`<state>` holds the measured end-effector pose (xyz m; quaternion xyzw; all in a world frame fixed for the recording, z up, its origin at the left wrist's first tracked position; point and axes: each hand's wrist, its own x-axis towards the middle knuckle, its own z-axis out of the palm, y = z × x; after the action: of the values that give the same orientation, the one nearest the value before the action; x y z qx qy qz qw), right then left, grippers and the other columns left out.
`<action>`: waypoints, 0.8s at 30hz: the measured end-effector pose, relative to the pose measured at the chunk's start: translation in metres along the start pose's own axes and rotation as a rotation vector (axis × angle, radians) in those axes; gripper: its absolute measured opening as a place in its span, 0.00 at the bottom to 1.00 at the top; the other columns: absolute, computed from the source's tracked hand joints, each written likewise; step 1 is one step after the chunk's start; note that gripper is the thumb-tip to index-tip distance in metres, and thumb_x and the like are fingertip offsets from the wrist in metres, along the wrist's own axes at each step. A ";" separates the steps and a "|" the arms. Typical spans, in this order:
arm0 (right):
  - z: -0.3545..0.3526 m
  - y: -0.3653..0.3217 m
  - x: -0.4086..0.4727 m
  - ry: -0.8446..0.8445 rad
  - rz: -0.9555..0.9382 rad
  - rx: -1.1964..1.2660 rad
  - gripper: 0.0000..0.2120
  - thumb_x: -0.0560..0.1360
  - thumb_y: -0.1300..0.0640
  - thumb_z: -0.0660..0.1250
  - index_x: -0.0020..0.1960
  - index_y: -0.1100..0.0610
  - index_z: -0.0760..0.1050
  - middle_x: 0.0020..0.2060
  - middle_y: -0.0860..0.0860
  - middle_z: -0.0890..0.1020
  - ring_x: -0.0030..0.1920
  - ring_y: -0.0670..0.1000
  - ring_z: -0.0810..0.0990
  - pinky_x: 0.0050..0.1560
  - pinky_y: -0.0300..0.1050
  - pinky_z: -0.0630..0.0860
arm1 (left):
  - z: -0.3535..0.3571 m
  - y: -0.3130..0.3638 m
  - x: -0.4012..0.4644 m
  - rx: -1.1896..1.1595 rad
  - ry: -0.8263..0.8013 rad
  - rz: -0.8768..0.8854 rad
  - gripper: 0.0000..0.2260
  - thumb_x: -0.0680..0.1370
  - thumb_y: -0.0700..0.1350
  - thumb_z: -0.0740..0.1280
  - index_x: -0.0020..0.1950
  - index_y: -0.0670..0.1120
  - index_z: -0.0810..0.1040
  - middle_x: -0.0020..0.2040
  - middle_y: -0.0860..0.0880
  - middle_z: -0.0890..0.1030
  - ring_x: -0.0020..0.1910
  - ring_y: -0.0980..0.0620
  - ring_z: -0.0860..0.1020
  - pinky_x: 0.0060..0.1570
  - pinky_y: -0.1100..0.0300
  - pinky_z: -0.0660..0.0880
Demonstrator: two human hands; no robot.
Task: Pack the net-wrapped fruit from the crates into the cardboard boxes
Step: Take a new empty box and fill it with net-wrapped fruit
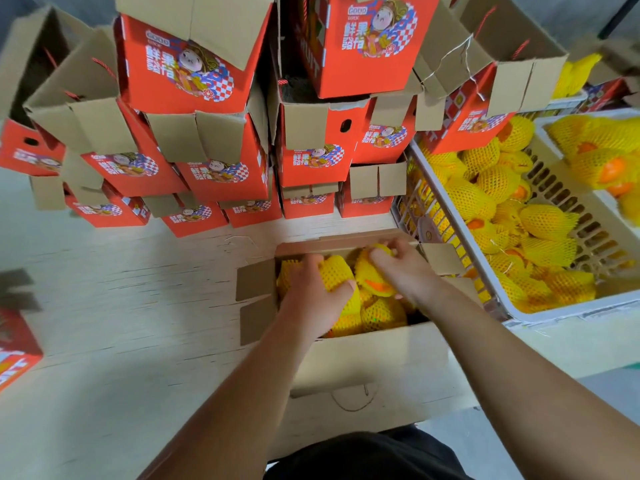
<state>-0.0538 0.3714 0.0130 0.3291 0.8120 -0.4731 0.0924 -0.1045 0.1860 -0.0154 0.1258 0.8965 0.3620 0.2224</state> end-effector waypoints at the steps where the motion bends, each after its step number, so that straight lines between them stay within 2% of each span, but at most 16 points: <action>1: 0.012 0.004 0.001 -0.006 -0.051 -0.141 0.29 0.74 0.35 0.63 0.70 0.49 0.68 0.60 0.52 0.80 0.58 0.55 0.79 0.56 0.50 0.76 | 0.010 0.000 -0.004 0.186 0.012 0.014 0.30 0.77 0.65 0.66 0.74 0.57 0.62 0.67 0.48 0.67 0.65 0.42 0.70 0.62 0.49 0.68; 3: 0.036 0.016 0.000 -0.081 -0.041 -0.391 0.33 0.80 0.37 0.56 0.79 0.53 0.57 0.73 0.57 0.71 0.72 0.62 0.67 0.69 0.55 0.67 | 0.025 0.000 -0.011 0.516 0.076 0.024 0.32 0.80 0.65 0.60 0.81 0.55 0.56 0.74 0.47 0.63 0.71 0.40 0.64 0.69 0.43 0.61; 5: 0.041 0.028 0.001 -0.064 0.006 -0.530 0.34 0.82 0.35 0.49 0.81 0.52 0.51 0.77 0.55 0.64 0.76 0.64 0.58 0.72 0.60 0.60 | 0.028 0.001 -0.010 0.520 0.043 -0.005 0.37 0.80 0.66 0.59 0.82 0.55 0.48 0.77 0.48 0.57 0.73 0.41 0.58 0.72 0.41 0.55; 7: 0.029 0.032 0.003 -0.018 -0.044 -0.621 0.35 0.81 0.31 0.47 0.81 0.49 0.50 0.77 0.53 0.61 0.76 0.64 0.57 0.73 0.61 0.58 | 0.024 0.002 -0.006 0.443 -0.044 -0.021 0.42 0.76 0.68 0.63 0.82 0.57 0.43 0.78 0.51 0.50 0.75 0.41 0.53 0.73 0.41 0.53; 9: 0.014 0.035 0.003 0.016 -0.117 -0.512 0.31 0.81 0.34 0.54 0.79 0.48 0.58 0.74 0.55 0.66 0.72 0.65 0.63 0.72 0.59 0.62 | 0.019 0.004 -0.006 0.351 0.002 -0.006 0.39 0.75 0.67 0.66 0.80 0.60 0.50 0.76 0.52 0.54 0.75 0.42 0.56 0.73 0.42 0.54; 12: 0.001 0.039 -0.003 0.082 -0.213 -0.287 0.19 0.83 0.47 0.62 0.72 0.53 0.69 0.64 0.60 0.78 0.66 0.64 0.74 0.66 0.55 0.70 | 0.017 0.004 -0.006 0.068 0.191 0.066 0.18 0.79 0.60 0.67 0.68 0.60 0.70 0.67 0.51 0.70 0.69 0.44 0.67 0.72 0.45 0.64; 14: 0.001 0.041 -0.009 0.145 -0.282 -0.259 0.19 0.81 0.54 0.65 0.71 0.56 0.72 0.62 0.58 0.79 0.64 0.61 0.75 0.66 0.53 0.70 | 0.017 0.007 -0.007 -0.213 0.189 0.107 0.06 0.81 0.53 0.68 0.58 0.58 0.77 0.58 0.54 0.79 0.59 0.50 0.78 0.60 0.56 0.76; 15: 0.003 0.042 -0.013 0.173 -0.295 -0.241 0.20 0.80 0.55 0.67 0.71 0.57 0.73 0.61 0.58 0.78 0.64 0.60 0.75 0.67 0.52 0.70 | 0.017 0.011 -0.008 -0.329 0.164 0.103 0.03 0.82 0.51 0.68 0.54 0.57 0.78 0.54 0.55 0.81 0.53 0.54 0.81 0.52 0.62 0.77; 16: 0.006 0.042 -0.015 0.194 -0.294 -0.221 0.20 0.79 0.54 0.68 0.70 0.57 0.73 0.61 0.57 0.77 0.64 0.60 0.75 0.67 0.53 0.69 | 0.016 0.014 -0.009 -0.401 0.144 0.097 0.02 0.82 0.50 0.67 0.52 0.57 0.78 0.52 0.56 0.82 0.49 0.55 0.82 0.46 0.64 0.77; 17: 0.007 0.042 -0.018 0.206 -0.292 -0.208 0.20 0.79 0.53 0.69 0.69 0.56 0.74 0.61 0.57 0.77 0.63 0.59 0.74 0.67 0.53 0.70 | 0.015 0.016 -0.009 -0.426 0.132 0.101 0.02 0.82 0.49 0.67 0.52 0.57 0.78 0.51 0.56 0.82 0.48 0.56 0.83 0.45 0.63 0.77; 19: 0.010 0.044 -0.021 0.214 -0.327 -0.214 0.19 0.79 0.51 0.69 0.68 0.56 0.75 0.59 0.55 0.76 0.61 0.58 0.75 0.66 0.53 0.71 | 0.012 0.015 -0.013 -0.335 0.156 0.160 0.04 0.82 0.47 0.68 0.53 0.57 0.78 0.51 0.57 0.81 0.50 0.59 0.81 0.48 0.61 0.76; 21: 0.008 0.047 -0.023 0.284 -0.397 -0.246 0.16 0.78 0.53 0.69 0.64 0.56 0.77 0.57 0.54 0.77 0.59 0.59 0.76 0.62 0.54 0.73 | 0.005 0.009 -0.018 -0.054 0.351 0.323 0.08 0.80 0.45 0.69 0.58 0.55 0.79 0.54 0.57 0.79 0.53 0.58 0.77 0.51 0.59 0.75; 22: 0.007 0.050 -0.025 0.371 -0.408 -0.312 0.15 0.77 0.53 0.68 0.63 0.56 0.77 0.56 0.54 0.78 0.58 0.60 0.76 0.60 0.55 0.73 | 0.000 0.003 -0.019 0.090 0.461 0.375 0.12 0.78 0.44 0.70 0.61 0.53 0.78 0.56 0.55 0.79 0.56 0.54 0.76 0.54 0.56 0.75; 23: 0.006 0.053 -0.026 0.461 -0.371 -0.406 0.18 0.76 0.52 0.67 0.64 0.55 0.76 0.57 0.55 0.77 0.58 0.62 0.75 0.58 0.57 0.72 | -0.006 -0.005 -0.020 0.185 0.520 0.339 0.17 0.76 0.44 0.71 0.65 0.53 0.76 0.60 0.52 0.77 0.60 0.50 0.74 0.57 0.52 0.74; 24: 0.004 0.058 -0.026 0.522 -0.290 -0.481 0.22 0.75 0.51 0.67 0.67 0.55 0.74 0.61 0.56 0.76 0.59 0.64 0.73 0.59 0.59 0.71 | -0.011 -0.014 -0.021 0.226 0.498 0.217 0.24 0.76 0.45 0.72 0.71 0.54 0.72 0.65 0.50 0.74 0.64 0.47 0.71 0.61 0.49 0.72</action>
<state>0.0016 0.3754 -0.0182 0.2891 0.9342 -0.1773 -0.1110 -0.0929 0.1615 -0.0122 0.1523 0.9394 0.3012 -0.0597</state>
